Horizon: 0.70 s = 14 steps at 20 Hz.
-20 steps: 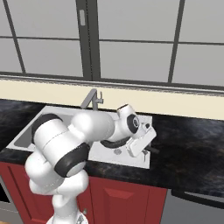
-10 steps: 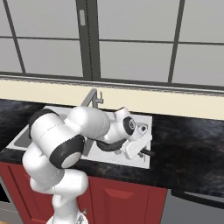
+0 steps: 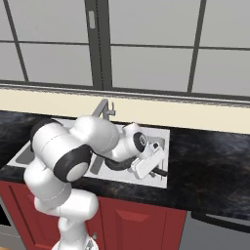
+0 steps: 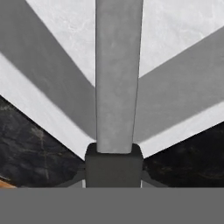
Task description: Pick the pan and sponge and place them into the sink. Then turn on the water.
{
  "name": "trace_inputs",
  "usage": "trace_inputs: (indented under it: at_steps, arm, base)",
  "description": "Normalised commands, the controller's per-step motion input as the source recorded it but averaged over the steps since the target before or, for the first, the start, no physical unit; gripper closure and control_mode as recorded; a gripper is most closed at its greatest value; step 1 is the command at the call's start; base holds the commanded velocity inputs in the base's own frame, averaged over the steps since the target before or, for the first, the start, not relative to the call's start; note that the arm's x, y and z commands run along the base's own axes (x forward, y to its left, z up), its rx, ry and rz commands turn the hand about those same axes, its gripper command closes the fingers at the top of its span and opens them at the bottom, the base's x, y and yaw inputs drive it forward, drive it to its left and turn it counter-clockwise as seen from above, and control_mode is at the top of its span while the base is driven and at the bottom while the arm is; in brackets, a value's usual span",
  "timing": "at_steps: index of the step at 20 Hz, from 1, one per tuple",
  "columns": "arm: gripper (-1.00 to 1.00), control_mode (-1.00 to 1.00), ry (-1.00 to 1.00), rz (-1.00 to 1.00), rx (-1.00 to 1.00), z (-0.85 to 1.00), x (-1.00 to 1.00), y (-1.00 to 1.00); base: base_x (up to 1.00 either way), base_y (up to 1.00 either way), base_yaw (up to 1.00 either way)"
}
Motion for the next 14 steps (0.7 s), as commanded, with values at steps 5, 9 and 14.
trace_inputs:
  at_steps: [5,9,14]
  arm:
    - [1.00,-1.00,0.00,-0.01,0.00,-0.21,0.31,0.03]
    - [1.00,-1.00,-0.02,0.00,0.03,-0.04,0.35,0.09]
    - [1.00,-1.00,0.01,0.00,0.04,-0.04,0.33,0.09]
  base:
    - [0.00,0.00,0.00]
    - [0.00,0.00,0.00]
    - [0.00,0.00,0.00]
